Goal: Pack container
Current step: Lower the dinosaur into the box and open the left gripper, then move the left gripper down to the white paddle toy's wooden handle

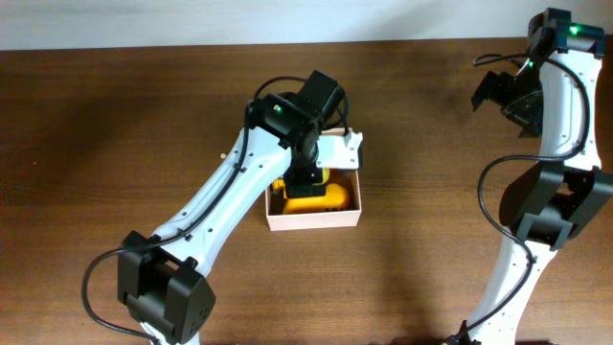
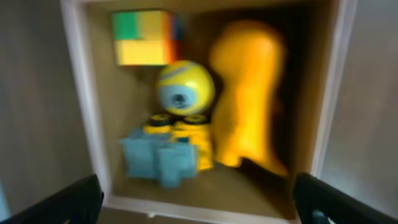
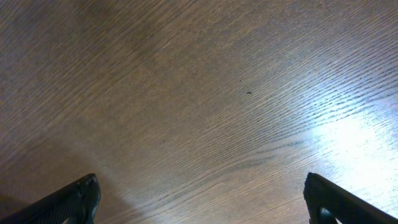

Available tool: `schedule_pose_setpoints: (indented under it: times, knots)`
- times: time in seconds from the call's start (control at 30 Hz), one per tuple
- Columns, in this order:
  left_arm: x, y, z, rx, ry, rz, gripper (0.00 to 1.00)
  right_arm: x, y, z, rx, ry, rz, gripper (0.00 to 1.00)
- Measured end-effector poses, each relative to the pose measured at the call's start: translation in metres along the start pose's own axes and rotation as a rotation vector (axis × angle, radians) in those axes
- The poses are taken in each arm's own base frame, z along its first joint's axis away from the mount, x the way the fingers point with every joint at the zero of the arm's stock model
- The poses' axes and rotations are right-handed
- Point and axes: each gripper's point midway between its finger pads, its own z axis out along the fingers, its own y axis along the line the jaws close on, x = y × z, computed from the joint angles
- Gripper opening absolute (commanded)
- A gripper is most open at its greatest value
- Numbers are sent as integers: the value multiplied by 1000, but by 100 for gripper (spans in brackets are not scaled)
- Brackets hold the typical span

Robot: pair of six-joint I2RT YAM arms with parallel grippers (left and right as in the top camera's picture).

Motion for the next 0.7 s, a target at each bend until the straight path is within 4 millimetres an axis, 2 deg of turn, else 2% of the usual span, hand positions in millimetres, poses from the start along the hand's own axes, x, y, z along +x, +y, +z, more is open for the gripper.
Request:
schedule_pose_setpoints:
  times: [0.1, 0.2, 0.27, 0.33, 0.4, 0.47, 0.57, 0.63, 0.7]
  knots:
    - [-1, 27, -6, -119, 9, -108, 99, 0, 0, 0, 0, 0, 0, 99]
    - [3, 60, -27, -242, -7, -301, 99, 0, 0, 0, 0, 0, -1, 99]
    - [13, 83, -44, -308, -39, -474, 99, 0, 0, 0, 0, 0, 0, 99]
    - [40, 109, -62, -370, -71, -728, 99, 0, 0, 0, 0, 0, -1, 99]
    - [77, 123, -69, -399, -67, -965, 99, 0, 0, 0, 0, 0, 0, 99]
    - [123, 128, -69, -400, -41, -1209, 99, 0, 0, 0, 0, 0, -1, 99]
    - [167, 130, -68, -354, -62, -1454, 99, 0, 0, 0, 0, 0, 0, 99]
    - [178, 128, -63, -323, -59, -1522, 99, 0, 0, 0, 0, 0, -1, 99]
    - [180, 124, -55, -288, -42, -1544, 99, 0, 0, 0, 0, 0, 0, 99]
